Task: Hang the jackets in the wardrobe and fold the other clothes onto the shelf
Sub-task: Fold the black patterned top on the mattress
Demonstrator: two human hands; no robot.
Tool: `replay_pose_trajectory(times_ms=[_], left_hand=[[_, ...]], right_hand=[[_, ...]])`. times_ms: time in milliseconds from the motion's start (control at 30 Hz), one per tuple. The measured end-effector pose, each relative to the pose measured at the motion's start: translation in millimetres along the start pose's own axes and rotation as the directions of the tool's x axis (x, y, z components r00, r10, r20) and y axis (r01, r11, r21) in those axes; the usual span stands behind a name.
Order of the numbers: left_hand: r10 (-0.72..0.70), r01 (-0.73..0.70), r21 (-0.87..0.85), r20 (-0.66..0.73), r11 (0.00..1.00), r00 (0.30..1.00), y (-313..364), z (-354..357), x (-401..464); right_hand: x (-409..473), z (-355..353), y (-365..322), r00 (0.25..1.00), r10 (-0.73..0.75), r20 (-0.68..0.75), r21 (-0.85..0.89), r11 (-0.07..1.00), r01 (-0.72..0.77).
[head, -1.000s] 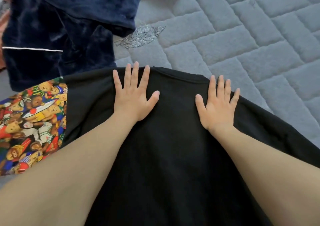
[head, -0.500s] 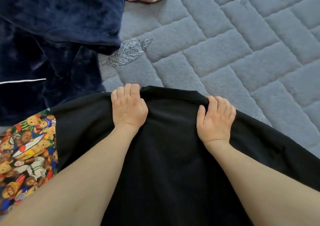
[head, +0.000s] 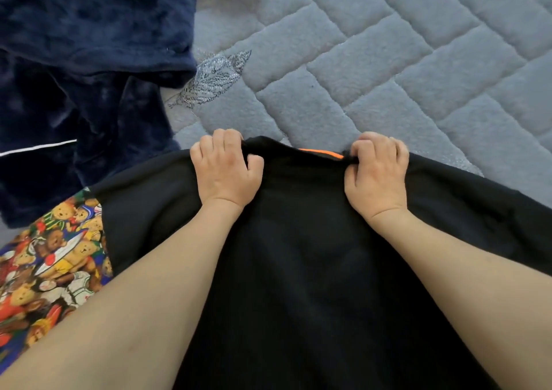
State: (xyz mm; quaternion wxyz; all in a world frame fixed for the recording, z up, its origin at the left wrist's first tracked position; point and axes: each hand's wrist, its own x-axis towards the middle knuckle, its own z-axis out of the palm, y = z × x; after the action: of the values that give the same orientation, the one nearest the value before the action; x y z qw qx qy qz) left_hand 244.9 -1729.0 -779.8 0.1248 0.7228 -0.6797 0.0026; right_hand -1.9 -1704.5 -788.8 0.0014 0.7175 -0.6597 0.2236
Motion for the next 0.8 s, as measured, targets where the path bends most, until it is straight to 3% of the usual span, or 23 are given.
replay_pose_trajectory(times_ms=[167, 400, 500, 600, 667, 733, 800], left_hand=[[0.073, -0.084, -0.094, -0.113, 0.992, 0.991, 3.4, -9.7, -9.8], [0.177, -0.207, -0.196, -0.159, 0.959, 0.971, -8.9, -47.1, -90.6], [0.254, -0.26, -0.084, -0.074, 0.962, 0.964, -23.5, -62.1, -140.1], [0.29, -0.282, -0.102, 0.075, 0.954, 0.954, -30.4, -76.3, -166.5], [0.377, -0.366, -0.176, 0.032, 0.914, 0.926, -24.2, -82.0, -152.6], [0.337, -0.325, -0.213, 0.026, 0.922, 0.941, -16.7, -75.1, -126.2], [0.21, -0.182, -0.148, 0.199, 0.972, 0.957, -14.7, -56.6, -111.0]], right_hand=[[-0.3, -6.9, -4.6, 0.996, -0.069, -0.051, 0.023, 0.997, 0.07], [-39.7, -46.1, -22.0, 0.994, -0.059, 0.09, 0.072, 0.996, 0.053], [-90.5, -73.4, -35.6, 0.977, -0.178, 0.115, 0.057, 0.983, 0.173], [-123.6, -88.6, -48.9, 0.921, -0.332, 0.205, 0.22, 0.932, 0.287], [-111.4, -85.8, -55.5, 0.937, -0.28, 0.21, 0.244, 0.943, 0.227], [-89.7, -72.1, -58.8, 0.957, -0.104, 0.271, 0.142, 0.988, 0.067], [-86.6, -52.0, -57.6, 0.932, 0.027, 0.361, -0.069, 0.998, -0.003]])
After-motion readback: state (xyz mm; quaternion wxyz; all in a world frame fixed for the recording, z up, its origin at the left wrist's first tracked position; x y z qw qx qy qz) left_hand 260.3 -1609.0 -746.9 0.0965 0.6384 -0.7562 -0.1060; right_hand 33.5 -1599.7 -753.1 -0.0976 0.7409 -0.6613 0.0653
